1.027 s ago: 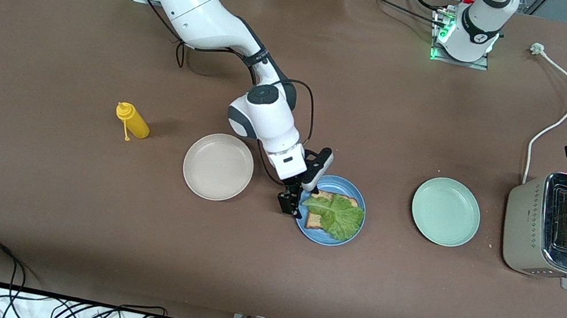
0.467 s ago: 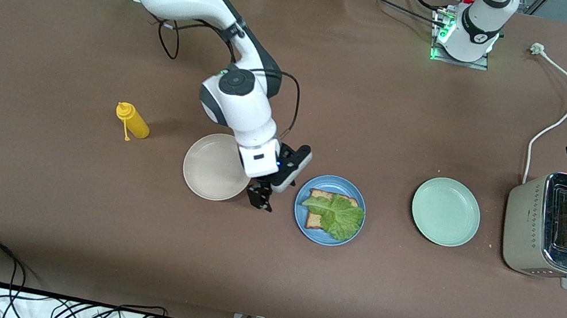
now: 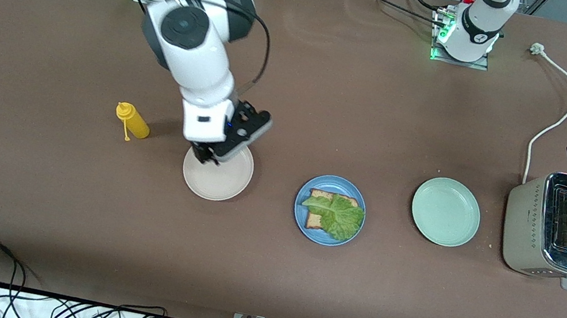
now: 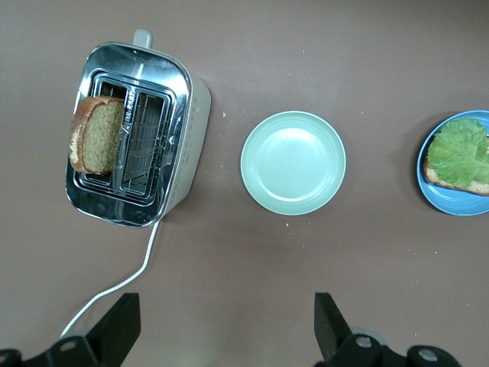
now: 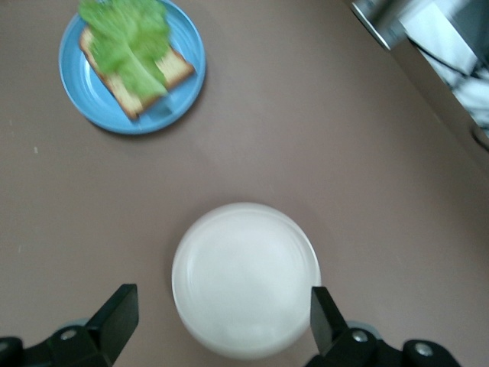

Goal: Make sandwich in blue plate with both arms
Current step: 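Raise the right gripper and move it toward the yellow mustard bottle, then grasp the yellow mustard bottle with the right gripper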

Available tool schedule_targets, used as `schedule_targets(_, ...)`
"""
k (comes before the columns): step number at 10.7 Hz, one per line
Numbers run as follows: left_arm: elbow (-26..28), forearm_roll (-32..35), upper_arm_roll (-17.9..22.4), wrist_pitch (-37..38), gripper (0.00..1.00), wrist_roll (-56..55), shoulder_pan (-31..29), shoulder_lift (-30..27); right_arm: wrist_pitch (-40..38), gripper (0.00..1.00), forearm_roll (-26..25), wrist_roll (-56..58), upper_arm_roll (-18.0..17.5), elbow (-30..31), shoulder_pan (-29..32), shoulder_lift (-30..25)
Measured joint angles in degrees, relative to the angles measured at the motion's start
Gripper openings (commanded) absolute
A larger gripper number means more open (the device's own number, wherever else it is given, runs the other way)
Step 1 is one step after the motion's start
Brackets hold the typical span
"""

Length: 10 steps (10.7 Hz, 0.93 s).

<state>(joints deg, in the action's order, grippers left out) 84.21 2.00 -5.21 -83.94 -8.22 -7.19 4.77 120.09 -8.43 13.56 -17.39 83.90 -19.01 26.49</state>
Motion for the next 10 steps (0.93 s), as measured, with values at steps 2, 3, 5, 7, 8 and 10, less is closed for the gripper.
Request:
schedule_targets(2,0.0,0.0,0.0,0.0,1.00,0.0,0.0,0.0,-9.4,1.00,0.4,-0.2,0.2,0.8,4.3,-4.8)
schedule_targets(3,0.0,0.0,0.0,0.0,1.00,0.0,0.0,0.0,-13.7,1.00,0.9,-0.7,1.0,1.0,6.1,-6.4)
schedule_targets(5,0.0,0.0,0.0,0.0,1.00,0.0,0.0,0.0,-21.3,1.00,1.3,-1.7,6.0,1.1,7.5,-9.1)
schedule_targets(7,0.0,0.0,0.0,0.0,1.00,0.0,0.0,0.0,-25.1,1.00,1.5,-1.7,11.8,1.5,7.8,-11.1)
schedule_targets(8,0.0,0.0,0.0,0.0,1.00,0.0,0.0,0.0,-25.6,0.98,1.6,-1.3,14.3,1.9,7.8,-11.5)
schedule_targets(10,0.0,0.0,0.0,0.0,1.00,0.0,0.0,0.0,-25.6,0.94,1.6,-0.6,18.0,3.9,7.8,-11.8)
